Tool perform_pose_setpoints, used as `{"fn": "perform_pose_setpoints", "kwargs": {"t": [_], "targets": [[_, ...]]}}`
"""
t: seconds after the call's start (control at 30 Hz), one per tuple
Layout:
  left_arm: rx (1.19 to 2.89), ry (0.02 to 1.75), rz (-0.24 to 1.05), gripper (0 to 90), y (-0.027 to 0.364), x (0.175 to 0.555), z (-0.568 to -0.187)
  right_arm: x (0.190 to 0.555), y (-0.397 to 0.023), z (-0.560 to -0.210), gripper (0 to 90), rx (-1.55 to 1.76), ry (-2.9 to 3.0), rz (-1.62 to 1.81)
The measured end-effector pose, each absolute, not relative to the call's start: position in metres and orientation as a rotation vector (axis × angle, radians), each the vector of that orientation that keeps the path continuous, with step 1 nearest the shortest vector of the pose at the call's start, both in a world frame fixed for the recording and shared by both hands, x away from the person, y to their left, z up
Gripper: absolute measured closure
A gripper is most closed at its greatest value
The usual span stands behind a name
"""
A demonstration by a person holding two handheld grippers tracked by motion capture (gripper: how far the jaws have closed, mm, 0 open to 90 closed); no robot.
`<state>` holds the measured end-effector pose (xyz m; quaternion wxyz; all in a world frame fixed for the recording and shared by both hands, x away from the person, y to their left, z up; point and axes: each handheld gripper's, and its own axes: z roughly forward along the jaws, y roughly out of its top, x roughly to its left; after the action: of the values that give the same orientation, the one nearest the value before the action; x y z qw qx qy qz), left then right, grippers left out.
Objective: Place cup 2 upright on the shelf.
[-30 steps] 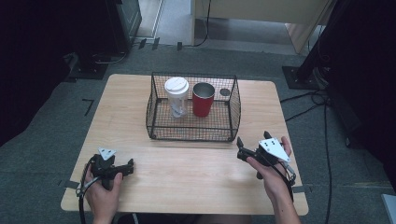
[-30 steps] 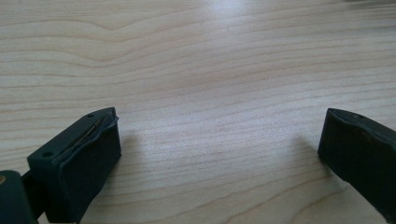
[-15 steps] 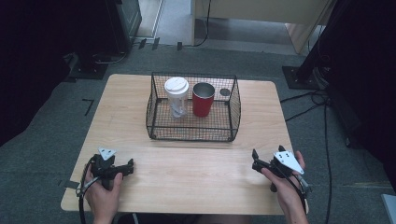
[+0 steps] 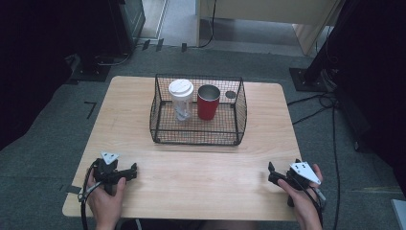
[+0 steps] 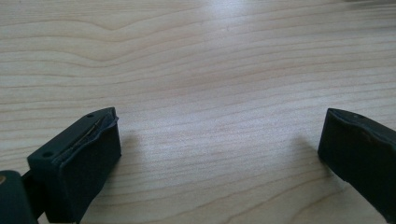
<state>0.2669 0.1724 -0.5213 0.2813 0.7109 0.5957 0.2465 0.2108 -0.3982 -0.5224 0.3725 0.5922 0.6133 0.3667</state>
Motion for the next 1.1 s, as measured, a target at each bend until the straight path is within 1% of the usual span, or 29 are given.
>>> {"fn": "perform_pose_setpoints", "kwargs": {"t": [0.2,0.4,0.6,0.73,1.1], "targets": [[1.905,1.596,0.661,0.0,0.172,0.267,-0.521,0.207,-0.411,-0.525,0.0,1.604,1.623,0.793],[1.905,1.596,0.66,0.0,0.172,0.267,-0.521,0.204,-0.415,-0.529,0.0,1.574,1.717,0.641],[1.905,1.596,0.661,0.0,0.172,0.267,-0.521,0.203,-0.418,-0.529,0.0,1.62,1.726,0.67],[1.904,1.598,0.661,0.0,0.172,0.267,-0.521,0.206,-0.424,-0.53,0.0,1.763,1.755,0.774],[1.904,1.597,0.659,0.0,0.172,0.267,-0.521,0.208,-0.42,-0.53,0.0,1.784,1.722,0.757]]}}
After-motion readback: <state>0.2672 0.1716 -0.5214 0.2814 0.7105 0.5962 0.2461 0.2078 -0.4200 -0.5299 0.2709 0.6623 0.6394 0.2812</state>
